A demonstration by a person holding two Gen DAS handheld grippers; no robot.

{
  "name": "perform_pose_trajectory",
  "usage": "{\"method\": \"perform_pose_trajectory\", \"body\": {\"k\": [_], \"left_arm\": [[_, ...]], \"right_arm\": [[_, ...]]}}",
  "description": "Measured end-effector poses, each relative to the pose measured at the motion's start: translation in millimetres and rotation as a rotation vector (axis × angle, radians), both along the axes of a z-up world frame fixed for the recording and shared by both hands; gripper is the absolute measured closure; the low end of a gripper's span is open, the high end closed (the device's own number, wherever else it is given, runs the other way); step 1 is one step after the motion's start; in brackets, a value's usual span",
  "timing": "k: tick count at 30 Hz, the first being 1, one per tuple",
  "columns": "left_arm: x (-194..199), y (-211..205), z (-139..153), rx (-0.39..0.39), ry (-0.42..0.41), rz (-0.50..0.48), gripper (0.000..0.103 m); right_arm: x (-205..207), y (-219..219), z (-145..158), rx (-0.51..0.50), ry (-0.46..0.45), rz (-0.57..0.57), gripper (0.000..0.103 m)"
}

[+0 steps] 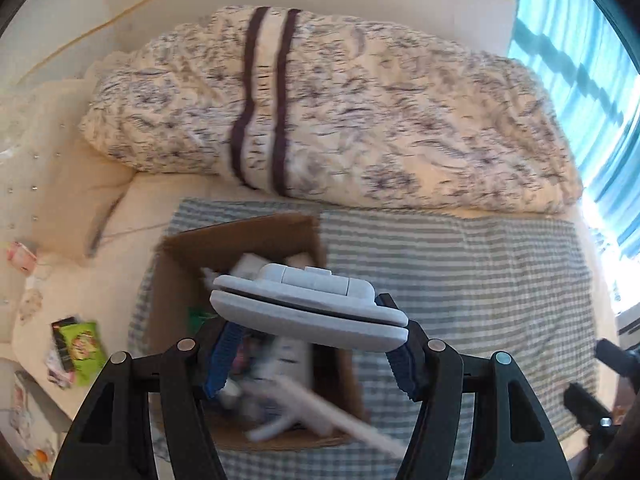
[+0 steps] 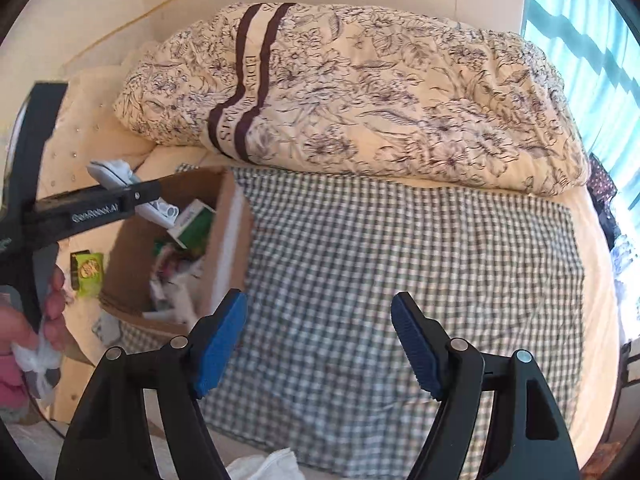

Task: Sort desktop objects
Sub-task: 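Carry the phone stand over the box and release it with left tool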

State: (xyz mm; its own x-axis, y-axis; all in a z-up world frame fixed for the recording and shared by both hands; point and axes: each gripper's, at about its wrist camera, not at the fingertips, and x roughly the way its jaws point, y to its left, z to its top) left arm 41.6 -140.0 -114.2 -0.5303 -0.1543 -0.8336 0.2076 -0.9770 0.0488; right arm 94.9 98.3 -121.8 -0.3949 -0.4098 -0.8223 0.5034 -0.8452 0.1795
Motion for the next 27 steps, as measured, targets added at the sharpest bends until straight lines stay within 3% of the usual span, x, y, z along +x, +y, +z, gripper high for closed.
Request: {"method": "perform_pose_trajectory", "body": {"k": [6,8,9,12,16,19,23,27], "left_arm": [[6.2,-46.4,-45.5,0.015,-0.076,0.038,0.036],[7.8,-55.2,-62.7,0.032,-0.117,0.035,0.028],[7.5,-58.8,-70.7,0.038,-0.152,0.030,0.017],[7.1,-59.0,-81.6,0.020,-0.215,0.023,0.015],[10.8,-56.9,-66.1,0.051,-0.197,0.007,0.012],[19.0,-49.1,-42.8,0.033,-0.160,-0.007,0.006],[38.2,-38.8,-16.5,0.001,-0.099,-0.007,0.003],[47.6,-32.1,-9.5,0.014,-0.082,-0.032,0.000]], "right_arm": [[17.6,-29.2,-8.9,0.019,-0.043,-0.043,0.028],[19.1,-33.4,-11.1,0.022,-0.057,-0.066,0.028],[19.7,-34.5,-11.6,0.022,-0.064,-0.081,0.028],[18.0,-35.1,-9.4,0.009,-0.088,-0.123,0.024],[18.4,-35.2,3.2,-0.004,-0.085,-0.137,0.024],[22.4,-37.5,19.1,-0.005,-0.056,-0.129,0.024],[25.1,-42.4,37.9,-0.008,0.014,-0.125,0.022],[31.2,-45.6,40.3,-0.003,0.103,-0.188,0.018]]}}
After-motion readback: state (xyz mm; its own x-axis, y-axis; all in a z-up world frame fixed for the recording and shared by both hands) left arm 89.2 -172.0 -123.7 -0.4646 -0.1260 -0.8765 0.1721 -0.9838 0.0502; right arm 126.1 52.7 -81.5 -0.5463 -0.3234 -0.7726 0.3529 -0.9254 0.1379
